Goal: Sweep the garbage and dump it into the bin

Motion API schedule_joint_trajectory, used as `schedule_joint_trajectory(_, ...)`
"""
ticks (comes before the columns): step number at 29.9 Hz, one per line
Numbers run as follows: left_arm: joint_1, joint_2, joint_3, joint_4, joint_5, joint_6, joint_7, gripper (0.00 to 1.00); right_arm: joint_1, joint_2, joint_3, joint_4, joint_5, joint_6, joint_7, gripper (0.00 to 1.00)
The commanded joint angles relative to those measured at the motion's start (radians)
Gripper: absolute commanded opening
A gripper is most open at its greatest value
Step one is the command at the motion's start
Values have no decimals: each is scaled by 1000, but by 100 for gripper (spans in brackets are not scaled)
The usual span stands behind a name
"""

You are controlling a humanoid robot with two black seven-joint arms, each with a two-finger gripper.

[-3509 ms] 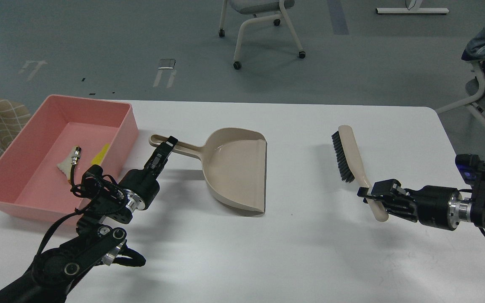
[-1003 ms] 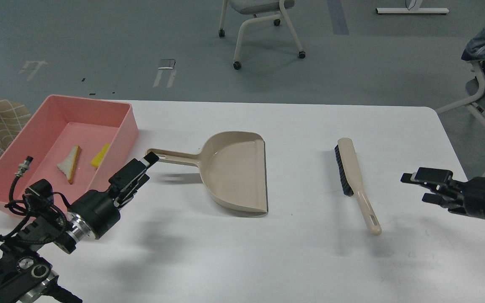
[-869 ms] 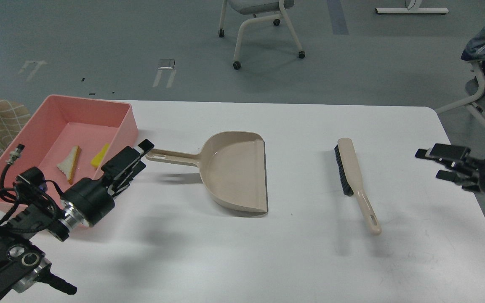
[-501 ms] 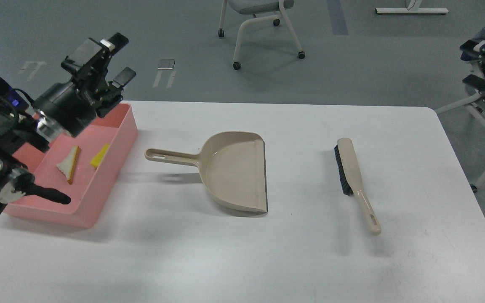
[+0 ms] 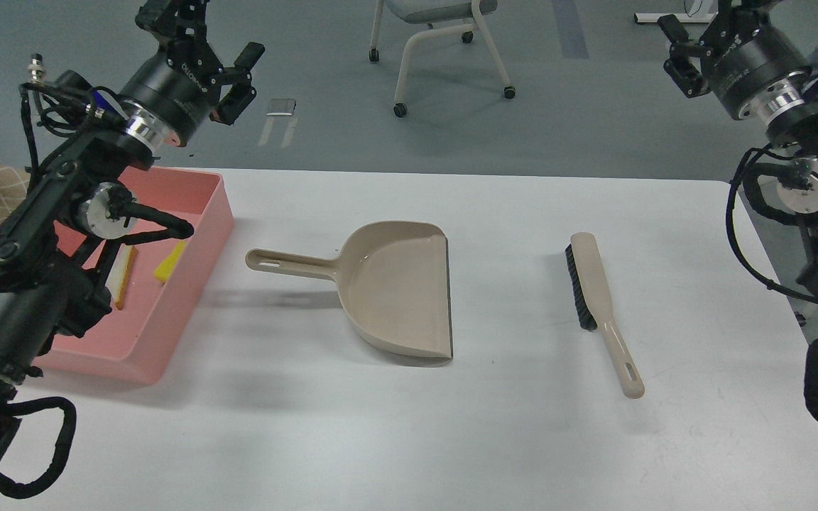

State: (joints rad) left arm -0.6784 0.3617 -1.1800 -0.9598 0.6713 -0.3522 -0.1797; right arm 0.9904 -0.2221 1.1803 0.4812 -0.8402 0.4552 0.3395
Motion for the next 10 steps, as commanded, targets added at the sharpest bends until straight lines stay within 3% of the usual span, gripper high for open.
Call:
schedule_joint_trajectory(1,-10,-43,3,65,-65,-30,0,97,-4,56,53,-27,45,-1,3,96)
schedule_joint_trajectory(10,-20,-106,6,150,-65,-77,0,97,-33,101,54,-30,59,-3,3,96)
